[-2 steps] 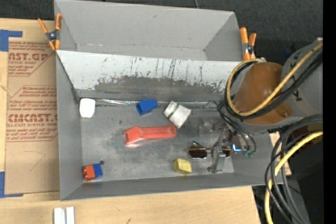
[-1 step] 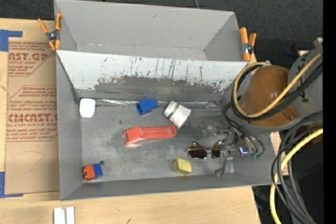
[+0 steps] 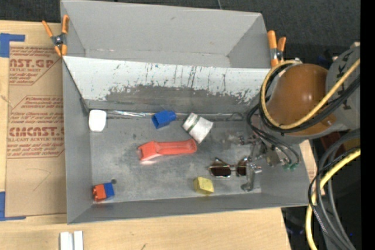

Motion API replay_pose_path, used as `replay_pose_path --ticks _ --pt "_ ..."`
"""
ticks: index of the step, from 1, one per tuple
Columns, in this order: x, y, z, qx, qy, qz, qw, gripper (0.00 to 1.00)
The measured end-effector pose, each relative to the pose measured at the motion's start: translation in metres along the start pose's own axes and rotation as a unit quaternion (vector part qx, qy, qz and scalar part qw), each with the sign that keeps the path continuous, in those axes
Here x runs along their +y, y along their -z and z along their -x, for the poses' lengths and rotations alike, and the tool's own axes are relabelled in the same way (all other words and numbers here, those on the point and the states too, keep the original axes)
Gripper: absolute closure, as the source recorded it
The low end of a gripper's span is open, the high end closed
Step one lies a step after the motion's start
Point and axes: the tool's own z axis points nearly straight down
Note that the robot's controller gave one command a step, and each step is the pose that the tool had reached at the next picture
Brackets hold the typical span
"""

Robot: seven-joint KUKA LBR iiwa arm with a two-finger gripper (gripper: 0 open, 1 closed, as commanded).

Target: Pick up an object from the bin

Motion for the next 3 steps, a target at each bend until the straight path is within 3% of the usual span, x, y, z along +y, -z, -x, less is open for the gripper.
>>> replay_pose_path --ticks 1,2,3 --pt "-0.005 -0.032 0.006 0.0023 -0.038 0.001 0.9993 0.0" --pt "-0.008 -0.056 -0.001 0.0005 -0.048 0.001 0.9988 1.0" --pt "-0.008 -0.056 -0.001 0.0005 -0.048 0.001 0.9988 1.0"
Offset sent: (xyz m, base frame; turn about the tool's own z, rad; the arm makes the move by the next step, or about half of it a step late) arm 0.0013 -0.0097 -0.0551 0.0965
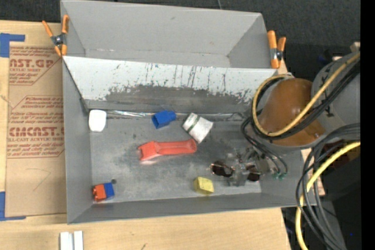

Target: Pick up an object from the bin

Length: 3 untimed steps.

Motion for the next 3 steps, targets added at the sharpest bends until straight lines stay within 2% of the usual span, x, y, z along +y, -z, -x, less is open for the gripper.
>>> replay_pose_path --ticks 2,3 --pt "0.001 0.015 -0.002 0.0033 0.0 0.001 1.0 1.0" --pt "0.001 0.031 -0.001 0.0015 0.0 0.0 1.0 1.0"
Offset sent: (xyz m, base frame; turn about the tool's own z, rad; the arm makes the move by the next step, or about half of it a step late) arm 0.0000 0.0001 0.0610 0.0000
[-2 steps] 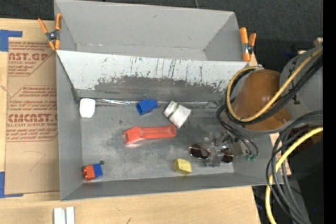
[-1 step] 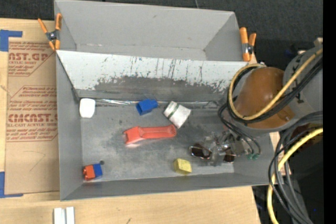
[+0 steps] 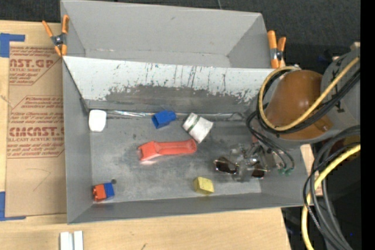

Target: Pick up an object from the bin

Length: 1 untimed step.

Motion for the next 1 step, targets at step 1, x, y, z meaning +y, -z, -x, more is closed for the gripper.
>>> replay_pose_path --ticks 1 --pt "0.0 0.0134 0.001 -0.0017 0.0 0.0 1.0 1.0"
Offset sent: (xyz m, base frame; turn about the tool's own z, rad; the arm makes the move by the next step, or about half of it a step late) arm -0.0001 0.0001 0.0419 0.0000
